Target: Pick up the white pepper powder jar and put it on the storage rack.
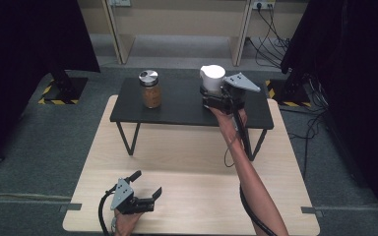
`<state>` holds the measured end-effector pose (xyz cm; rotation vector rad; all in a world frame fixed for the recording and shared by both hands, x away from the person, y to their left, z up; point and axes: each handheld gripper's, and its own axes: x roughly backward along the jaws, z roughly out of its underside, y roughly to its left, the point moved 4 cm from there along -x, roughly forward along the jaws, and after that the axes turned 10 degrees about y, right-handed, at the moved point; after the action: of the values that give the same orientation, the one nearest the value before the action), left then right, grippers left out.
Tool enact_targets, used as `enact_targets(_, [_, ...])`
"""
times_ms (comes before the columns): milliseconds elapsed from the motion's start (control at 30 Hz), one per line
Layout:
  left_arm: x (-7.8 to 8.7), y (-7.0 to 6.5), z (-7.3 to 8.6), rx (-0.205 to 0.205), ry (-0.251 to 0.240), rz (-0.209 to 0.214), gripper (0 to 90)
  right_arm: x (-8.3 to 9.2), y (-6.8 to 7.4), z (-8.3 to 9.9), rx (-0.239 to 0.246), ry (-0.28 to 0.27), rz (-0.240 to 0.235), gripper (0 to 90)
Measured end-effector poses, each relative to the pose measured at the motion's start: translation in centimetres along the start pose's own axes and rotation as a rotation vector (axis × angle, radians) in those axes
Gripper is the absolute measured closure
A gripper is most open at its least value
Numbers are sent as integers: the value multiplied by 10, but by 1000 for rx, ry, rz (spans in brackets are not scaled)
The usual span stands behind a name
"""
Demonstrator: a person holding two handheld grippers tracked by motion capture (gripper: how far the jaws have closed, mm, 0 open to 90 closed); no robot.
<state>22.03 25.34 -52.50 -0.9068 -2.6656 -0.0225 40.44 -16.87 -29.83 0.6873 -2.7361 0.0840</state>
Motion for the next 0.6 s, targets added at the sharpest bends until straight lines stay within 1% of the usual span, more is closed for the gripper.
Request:
enact_targets(100, [0, 0, 0, -1, 1, 0, 7, 3, -8, 5, -33, -33, -52, 1])
enact_targets(133, [0, 0, 0, -1, 1, 0, 7, 4, -9, 6, -36, -40, -55, 1])
enact_targets(300, [0, 0, 0, -1, 0, -1, 7, 13, -13, 10, -27, -68, -88, 1])
enact_targets(333, [0, 0, 0, -1, 0, -1, 7, 15, -14, 11, -26, -69, -98, 1])
enact_targets(400, [0, 0, 0, 0, 0, -2, 7, 19, -17, 11, -15, -66, -132, 1])
enact_targets(467, [0, 0, 0, 0, 0, -3, 7, 25, -18, 12, -7, -72, -150, 1])
enact_targets(600, [0, -1, 0, 2, -3, -3, 7, 38, -21, 16, -22, -76, -179, 1])
